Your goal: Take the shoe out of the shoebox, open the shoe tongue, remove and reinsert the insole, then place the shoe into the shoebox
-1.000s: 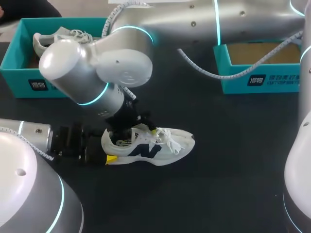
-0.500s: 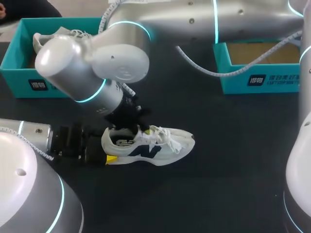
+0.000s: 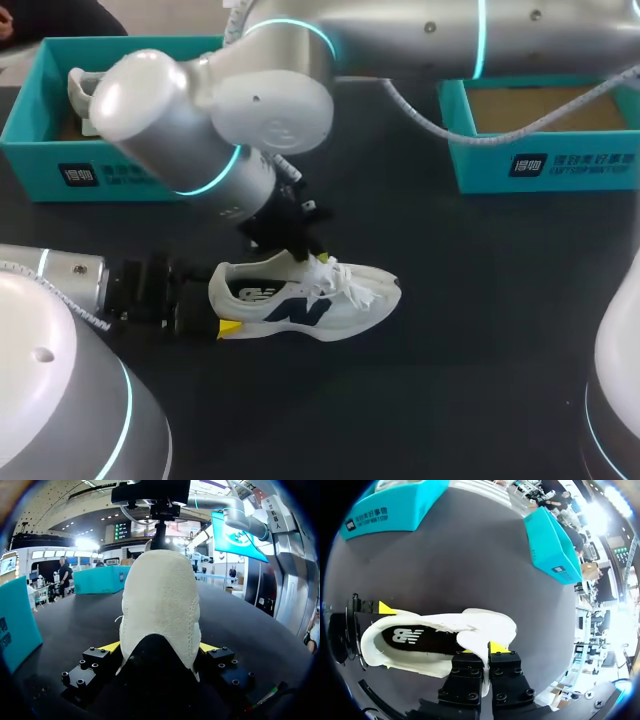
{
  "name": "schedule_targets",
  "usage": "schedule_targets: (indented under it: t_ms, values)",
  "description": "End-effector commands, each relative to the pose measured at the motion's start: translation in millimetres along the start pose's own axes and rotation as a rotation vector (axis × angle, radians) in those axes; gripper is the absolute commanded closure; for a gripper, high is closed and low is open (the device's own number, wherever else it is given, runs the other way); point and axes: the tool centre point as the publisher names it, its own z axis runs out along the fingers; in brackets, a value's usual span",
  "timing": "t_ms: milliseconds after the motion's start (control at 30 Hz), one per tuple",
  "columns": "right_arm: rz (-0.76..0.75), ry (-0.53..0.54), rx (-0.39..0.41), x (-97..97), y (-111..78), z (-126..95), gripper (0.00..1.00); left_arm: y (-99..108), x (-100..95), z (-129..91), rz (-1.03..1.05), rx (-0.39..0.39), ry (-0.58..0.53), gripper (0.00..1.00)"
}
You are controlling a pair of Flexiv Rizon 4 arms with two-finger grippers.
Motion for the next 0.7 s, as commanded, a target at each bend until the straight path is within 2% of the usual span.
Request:
schedule_targets:
  t_ms: [33,267,533,633,700]
  values:
    - [0.130,0.066,-0.010,-27.0,-8.8,19.0,1.00,0.7,0.7,0.6,0.001,0.000,-0.003,1.00]
    - [0.101,0.063,0.022,-47.1,-17.6,35.4,1.00,0.7,0.7,0.6,0.001,0.000,-0.003,1.00]
    - [0.082,0.074,0.016,-52.0,-17.1,66.2,1.00,0.7,0.7,0.6,0.001,0.000,-0.003,1.00]
    - [0.075,0.074,0.000,-49.2,-15.8,77.3,0.76,0.7,0.7,0.6,0.001,0.000,-0.003,1.00]
    - [0.066,0.072,0.005,-47.6,-15.3,83.1,0.69,0.7,0.7,0.6,0.001,0.000,-0.003,1.00]
